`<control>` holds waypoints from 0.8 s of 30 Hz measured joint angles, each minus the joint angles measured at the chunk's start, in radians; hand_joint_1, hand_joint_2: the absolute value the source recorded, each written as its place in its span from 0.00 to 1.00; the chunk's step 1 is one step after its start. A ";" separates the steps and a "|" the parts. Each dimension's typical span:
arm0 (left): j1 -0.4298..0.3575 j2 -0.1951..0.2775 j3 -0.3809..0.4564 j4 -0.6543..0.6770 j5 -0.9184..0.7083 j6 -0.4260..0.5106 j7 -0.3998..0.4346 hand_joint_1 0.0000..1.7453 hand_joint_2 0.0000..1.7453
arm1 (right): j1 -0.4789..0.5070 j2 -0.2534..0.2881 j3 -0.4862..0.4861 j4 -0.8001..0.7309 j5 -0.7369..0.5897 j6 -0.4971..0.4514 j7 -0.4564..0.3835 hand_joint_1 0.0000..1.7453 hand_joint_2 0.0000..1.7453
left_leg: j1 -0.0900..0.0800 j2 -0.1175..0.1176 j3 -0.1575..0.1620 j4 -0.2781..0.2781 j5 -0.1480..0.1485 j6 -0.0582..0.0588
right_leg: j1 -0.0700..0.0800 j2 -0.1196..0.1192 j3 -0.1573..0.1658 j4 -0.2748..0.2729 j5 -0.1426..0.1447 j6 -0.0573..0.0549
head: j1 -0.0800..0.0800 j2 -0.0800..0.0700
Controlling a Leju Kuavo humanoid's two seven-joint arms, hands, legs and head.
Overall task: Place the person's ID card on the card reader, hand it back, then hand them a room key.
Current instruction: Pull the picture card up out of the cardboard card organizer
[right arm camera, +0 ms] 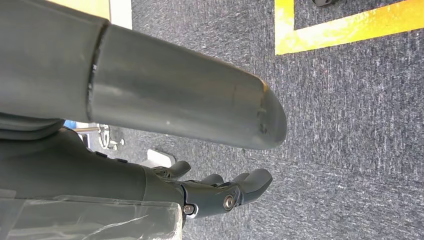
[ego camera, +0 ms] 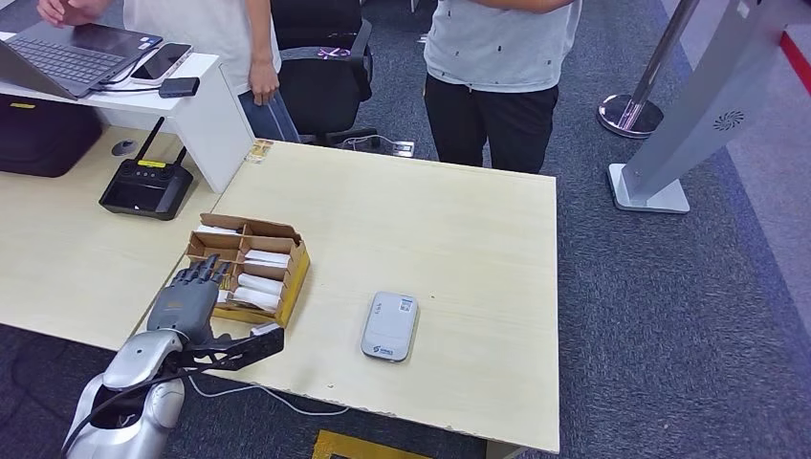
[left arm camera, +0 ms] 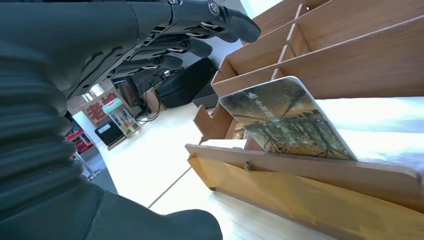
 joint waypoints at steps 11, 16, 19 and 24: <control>-0.002 -0.007 0.000 0.000 0.010 0.005 -0.012 0.00 1.00 | 0.000 0.000 0.000 0.000 0.006 0.003 0.001 0.00 0.00 | 0.000 0.000 0.000 0.000 0.000 0.000 | 0.000 0.000 0.000 0.000 0.000 0.000 | 0.000 0.000; -0.009 -0.018 0.000 0.000 0.019 0.009 -0.023 0.00 1.00 | 0.000 0.000 0.000 0.000 0.008 0.003 -0.002 0.00 0.00 | 0.000 0.000 0.000 0.000 0.000 0.000 | 0.000 0.000 0.000 0.000 0.000 0.000 | 0.000 0.000; -0.010 -0.023 -0.001 0.001 0.022 0.013 -0.024 0.00 1.00 | 0.000 0.000 0.000 0.000 0.009 0.004 -0.003 0.00 0.00 | 0.000 0.000 0.000 0.000 0.000 0.000 | 0.000 0.000 0.000 0.000 0.000 0.000 | 0.000 0.000; -0.013 -0.028 -0.005 0.002 0.027 0.015 -0.024 0.00 1.00 | 0.000 0.000 0.000 0.000 0.011 0.004 -0.003 0.00 0.00 | 0.000 0.000 0.000 0.000 0.000 0.000 | 0.000 0.000 -0.001 0.000 0.000 0.000 | 0.000 0.000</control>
